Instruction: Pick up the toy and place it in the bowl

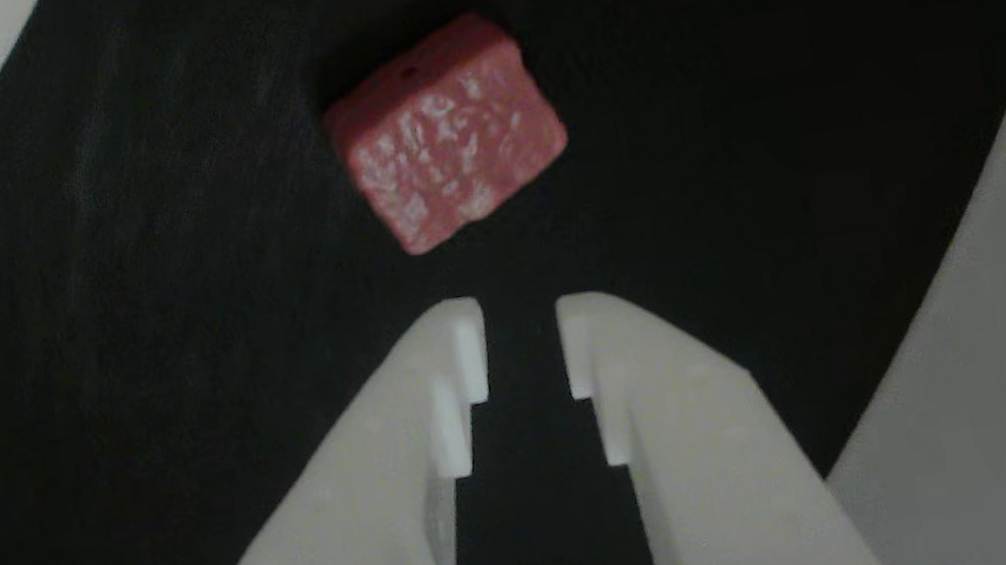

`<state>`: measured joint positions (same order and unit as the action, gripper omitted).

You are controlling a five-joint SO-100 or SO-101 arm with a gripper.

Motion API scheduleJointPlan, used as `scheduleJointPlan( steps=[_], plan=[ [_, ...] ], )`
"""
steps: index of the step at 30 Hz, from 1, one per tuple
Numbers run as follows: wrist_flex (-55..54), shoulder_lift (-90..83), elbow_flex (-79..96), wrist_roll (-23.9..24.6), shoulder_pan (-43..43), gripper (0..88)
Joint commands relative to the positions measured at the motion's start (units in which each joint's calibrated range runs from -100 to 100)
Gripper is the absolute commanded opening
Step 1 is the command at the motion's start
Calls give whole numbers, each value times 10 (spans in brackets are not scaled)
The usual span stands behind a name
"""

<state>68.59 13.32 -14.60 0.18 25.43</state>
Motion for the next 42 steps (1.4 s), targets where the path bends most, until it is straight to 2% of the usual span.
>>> scheduleJointPlan(
  steps=[1,4,12,42],
  plan=[
    [43,82,-145,-12,-15,21],
    [46,138,-207,-36,-12,22],
    [71,218,-271,-36,-15,22],
    [69,222,-272,-45,-36,22]
  ],
)
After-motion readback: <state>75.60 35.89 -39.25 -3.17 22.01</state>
